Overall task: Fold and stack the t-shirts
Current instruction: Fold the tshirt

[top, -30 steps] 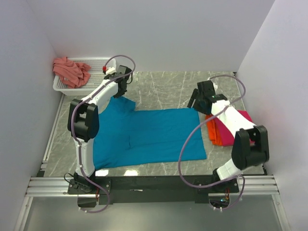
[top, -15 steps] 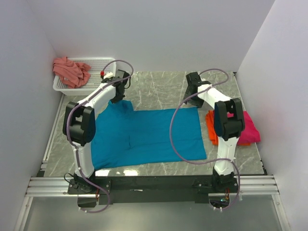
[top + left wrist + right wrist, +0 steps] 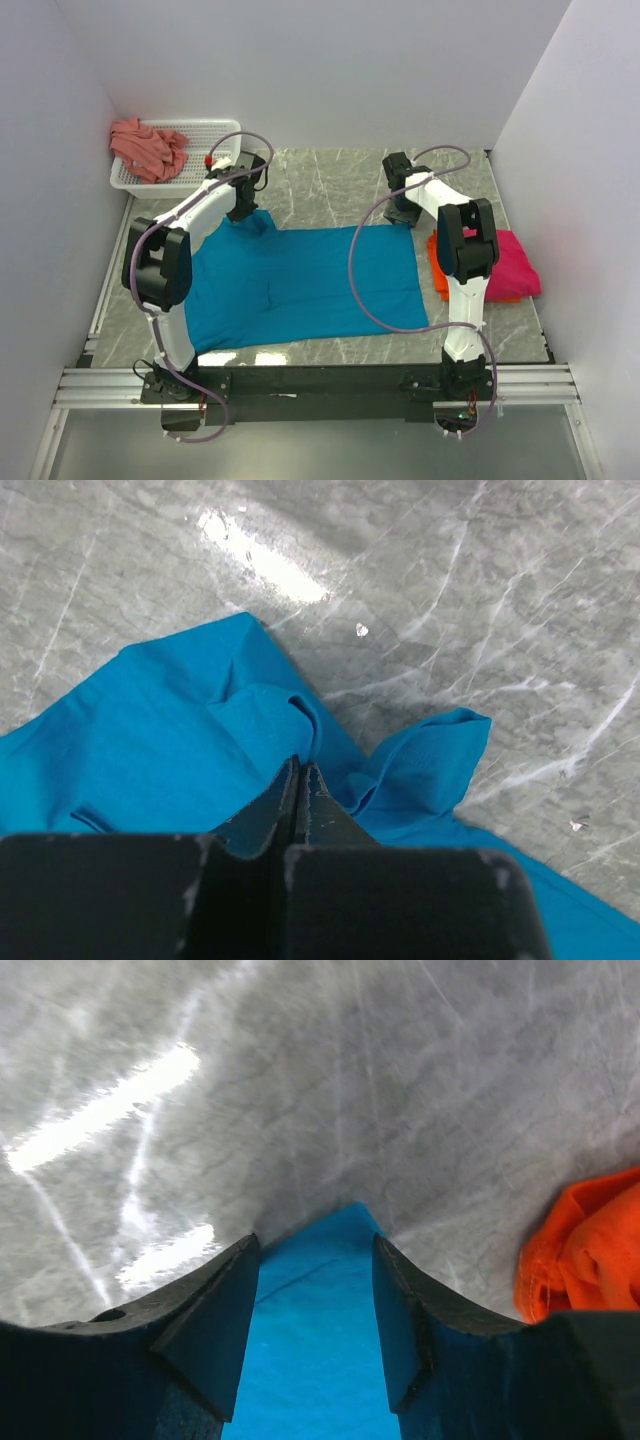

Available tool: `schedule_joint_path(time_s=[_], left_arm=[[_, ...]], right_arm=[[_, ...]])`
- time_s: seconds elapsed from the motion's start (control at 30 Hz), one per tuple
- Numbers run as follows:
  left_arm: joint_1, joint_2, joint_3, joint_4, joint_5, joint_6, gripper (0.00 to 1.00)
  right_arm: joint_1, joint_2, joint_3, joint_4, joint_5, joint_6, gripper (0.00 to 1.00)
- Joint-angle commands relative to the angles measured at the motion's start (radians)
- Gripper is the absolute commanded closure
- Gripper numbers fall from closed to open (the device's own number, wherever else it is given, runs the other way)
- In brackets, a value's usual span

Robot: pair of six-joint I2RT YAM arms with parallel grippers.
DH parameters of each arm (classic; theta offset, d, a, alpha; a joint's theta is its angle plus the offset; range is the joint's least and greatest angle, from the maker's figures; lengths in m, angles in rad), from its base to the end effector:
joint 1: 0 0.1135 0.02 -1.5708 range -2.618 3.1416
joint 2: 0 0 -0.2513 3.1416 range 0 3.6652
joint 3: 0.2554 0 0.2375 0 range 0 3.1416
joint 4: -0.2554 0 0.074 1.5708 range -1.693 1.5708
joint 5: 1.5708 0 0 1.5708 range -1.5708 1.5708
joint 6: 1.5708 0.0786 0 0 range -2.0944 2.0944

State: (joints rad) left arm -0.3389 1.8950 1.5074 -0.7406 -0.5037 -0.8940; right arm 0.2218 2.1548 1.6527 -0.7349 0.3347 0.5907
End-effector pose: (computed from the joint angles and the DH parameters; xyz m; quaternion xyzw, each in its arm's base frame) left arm 0.3867 -0.0961 0.1913 -0.3115 0.8937 0.0755 0.3140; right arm 0.4324 0.0710 0.1251 0.2055 0.9508 -0.0862 0.2154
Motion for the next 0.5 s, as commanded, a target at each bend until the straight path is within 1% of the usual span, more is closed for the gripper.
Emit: schedule_joint_path(time_s=[0.0,0.03,0.07,0.1,0.2,0.23,0.3,0.33,0.4,0.43,0.47], left_arm=[[0.0,-0.059,-0.024,0.021,0.024,-0.022,1.0],[0.0,-0.069,-0.03,0.021,0.025,-0.026,1.0],[0.0,-0.076,-0.041,0.023,0.024,-0.028,1.0],[0.0,-0.083,-0.045,0.026,0.022,-0.029,1.0],[0.0,-0.111,-0.068,0.015,0.027,-0.04,1.0],[0.0,-0.125,-0.076,0.014,0.03,-0.045,1.0],[0.0,-0.142,-0.107,0.012,0.037,-0.051,1.0],[0.0,-0.158,-0.118,0.012,0.037,-0.06,1.0],[0.0,-0.172,-0.141,0.006,0.04,-0.068,1.0],[0.0,-0.186,-0.145,-0.002,0.037,-0.077,1.0],[0.0,-0.194,-0.157,-0.006,0.036,-0.08,1.0]], right_arm=[[-0.001,-0.016,-0.007,-0.032,0.05,0.031,0.45],[0.001,-0.015,-0.004,-0.038,0.05,0.028,0.46],[-0.002,-0.012,0.004,-0.04,0.052,0.031,0.5],[-0.001,-0.009,0.005,-0.04,0.052,0.029,0.52],[0.001,-0.009,0.007,-0.034,0.05,0.031,0.65],[-0.001,-0.01,0.006,-0.032,0.047,0.031,0.73],[-0.001,-0.016,-0.001,-0.029,0.035,0.026,0.79],[0.001,-0.022,-0.005,-0.02,0.033,0.026,0.84],[0.004,-0.042,-0.024,-0.011,0.027,0.02,0.87],[0.007,-0.052,-0.028,0.002,0.03,0.017,0.92],[0.013,-0.061,-0.043,0.012,0.033,0.012,0.95]])
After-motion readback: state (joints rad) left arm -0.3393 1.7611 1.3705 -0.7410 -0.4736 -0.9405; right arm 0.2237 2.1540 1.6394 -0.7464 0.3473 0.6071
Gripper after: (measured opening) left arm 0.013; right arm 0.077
